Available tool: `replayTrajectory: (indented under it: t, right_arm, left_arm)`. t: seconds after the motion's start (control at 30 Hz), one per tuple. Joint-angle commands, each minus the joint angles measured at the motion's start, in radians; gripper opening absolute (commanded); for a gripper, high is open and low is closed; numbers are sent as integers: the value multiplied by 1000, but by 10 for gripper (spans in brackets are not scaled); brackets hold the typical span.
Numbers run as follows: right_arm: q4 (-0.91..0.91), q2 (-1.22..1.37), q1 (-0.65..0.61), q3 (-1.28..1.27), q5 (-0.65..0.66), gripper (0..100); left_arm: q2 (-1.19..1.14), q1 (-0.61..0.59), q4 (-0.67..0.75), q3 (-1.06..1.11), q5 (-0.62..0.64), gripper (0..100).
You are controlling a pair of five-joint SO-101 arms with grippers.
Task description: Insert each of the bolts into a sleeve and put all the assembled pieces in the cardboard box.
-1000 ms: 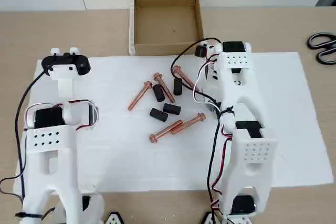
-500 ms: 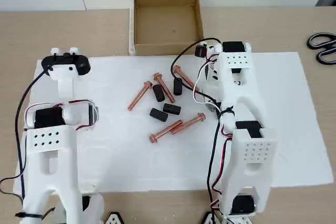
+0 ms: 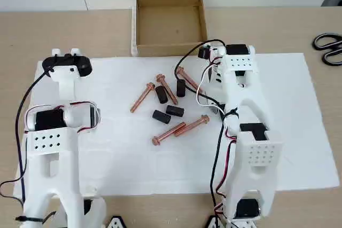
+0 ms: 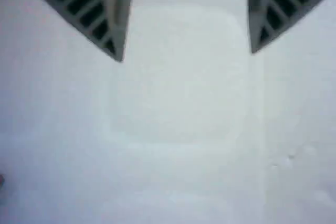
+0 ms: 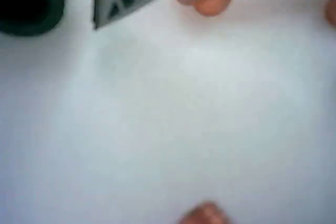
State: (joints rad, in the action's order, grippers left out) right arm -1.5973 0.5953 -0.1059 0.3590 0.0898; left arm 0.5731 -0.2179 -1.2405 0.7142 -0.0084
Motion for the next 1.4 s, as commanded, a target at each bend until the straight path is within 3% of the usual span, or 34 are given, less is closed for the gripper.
replayTrajectory:
  t: [0.0, 0.33, 0.5, 0.57, 0.9, 1.07, 1.37]
  right_arm:
    - [22, -7, 7, -17, -12, 154]
    - [102, -8, 7, -121, -12, 152]
    - [102, -16, 35, -117, -12, 18]
    - [101, -18, 58, -110, -9, 9]
    - [-122, -105, 104, 170, -5, 5]
    - [-127, -255, 105, 173, -3, 5]
    - [-128, -337, 110, 140, -8, 5]
  left_arm:
    - [3, 2, 20, -2, 0, 149]
    - [3, 2, 20, -2, 0, 149]
    - [3, 2, 20, -2, 0, 149]
    - [3, 2, 20, -2, 0, 149]
    - [0, 5, 6, -58, -2, 149]
    - [-61, 37, -109, -248, -44, 149]
    - [-529, 172, -239, -727, -51, 149]
